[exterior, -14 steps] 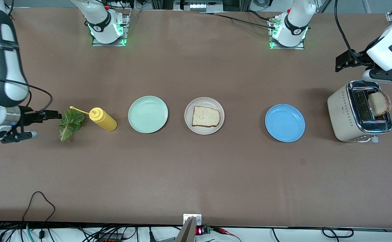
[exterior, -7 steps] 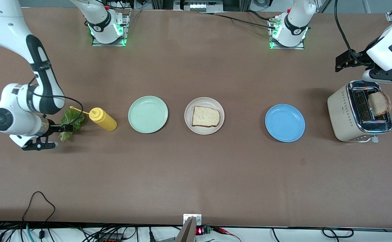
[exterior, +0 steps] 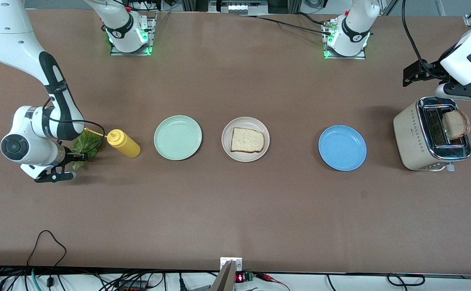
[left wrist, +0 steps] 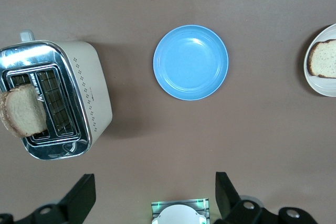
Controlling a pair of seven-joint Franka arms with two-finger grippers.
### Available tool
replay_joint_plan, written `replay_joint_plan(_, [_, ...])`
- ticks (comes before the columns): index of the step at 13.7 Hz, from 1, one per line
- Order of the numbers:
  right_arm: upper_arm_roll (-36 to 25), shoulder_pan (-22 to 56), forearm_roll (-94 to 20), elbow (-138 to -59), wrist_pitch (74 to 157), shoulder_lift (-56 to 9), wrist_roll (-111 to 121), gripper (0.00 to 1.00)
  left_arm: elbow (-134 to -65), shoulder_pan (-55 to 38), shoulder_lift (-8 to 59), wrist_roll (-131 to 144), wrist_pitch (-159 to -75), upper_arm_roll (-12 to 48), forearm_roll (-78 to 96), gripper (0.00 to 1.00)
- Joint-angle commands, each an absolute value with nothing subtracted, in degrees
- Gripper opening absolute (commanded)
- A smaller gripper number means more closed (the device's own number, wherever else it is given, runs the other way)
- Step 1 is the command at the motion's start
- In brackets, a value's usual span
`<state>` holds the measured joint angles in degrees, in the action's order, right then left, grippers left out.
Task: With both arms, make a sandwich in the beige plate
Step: 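Grasp the green lettuce leaf with the right gripper, then carry the lettuce leaf over the bread on the beige plate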
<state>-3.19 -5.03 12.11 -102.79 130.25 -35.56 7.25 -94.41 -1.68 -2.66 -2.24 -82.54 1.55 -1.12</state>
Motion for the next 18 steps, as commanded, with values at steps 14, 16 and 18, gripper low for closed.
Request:
replay_joint_plan(14, [1.8,-3.8,10.2,-92.9,106.4,-21.1,49.2,0.0,-91.3,-2.8,-1.2,-2.0,-82.0,3.3,-0.9,1.0])
replay_joint_plan(16, [3.8,-3.4,6.5,-87.3,99.8,-20.7,54.2,0.0,-90.6,-3.2,-0.7,-2.0,-81.7,3.3,-0.8,1.0])
replay_joint_plan(18, [6.8,-3.1,3.9,-82.9,94.9,-20.5,56.3,0.0,-90.6,-3.3,-0.6,-2.0,-81.7,3.3,-0.8,1.0])
